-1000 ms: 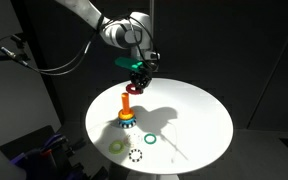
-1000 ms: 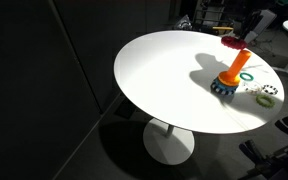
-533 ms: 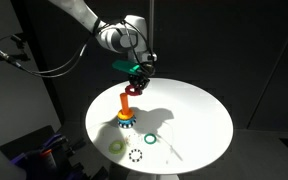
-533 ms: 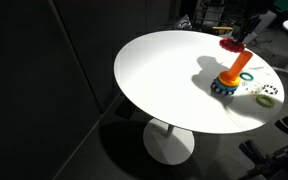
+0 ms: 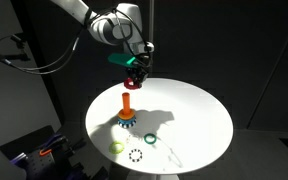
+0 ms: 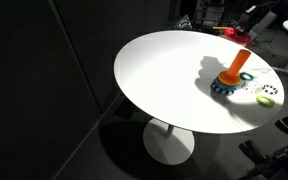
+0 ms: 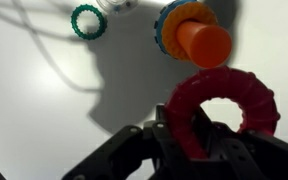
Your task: Put the pink circular object on the orange object
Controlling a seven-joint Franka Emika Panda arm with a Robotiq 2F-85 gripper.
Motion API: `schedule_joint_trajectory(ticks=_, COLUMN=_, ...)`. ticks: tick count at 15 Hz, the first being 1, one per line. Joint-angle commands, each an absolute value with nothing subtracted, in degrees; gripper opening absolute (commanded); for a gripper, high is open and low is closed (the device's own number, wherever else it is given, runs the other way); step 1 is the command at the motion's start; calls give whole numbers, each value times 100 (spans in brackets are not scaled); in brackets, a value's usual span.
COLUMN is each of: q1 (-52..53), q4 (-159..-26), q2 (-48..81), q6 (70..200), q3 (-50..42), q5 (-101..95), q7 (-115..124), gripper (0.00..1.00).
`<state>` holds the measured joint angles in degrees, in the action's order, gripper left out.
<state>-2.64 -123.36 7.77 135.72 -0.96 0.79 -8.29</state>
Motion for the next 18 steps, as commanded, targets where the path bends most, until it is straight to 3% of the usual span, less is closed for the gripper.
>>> schedule_joint_trajectory(ticks=1, q1=-282, q4=-12424, q2=410, q6=13177, q3=-119, q5=92, q7=-938, gripper=9)
schedule_joint_trajectory(ticks=8, q1=-323, q4=-12273, q2=278, q6=12388, q3=-191, q5=111, q7=-1054, gripper=9)
schedule_joint_trajectory(ticks=18, q1=-490, q4=-12168, q2=390, q6=12290, q3=-400, q5=234, q7=-1438, gripper=10)
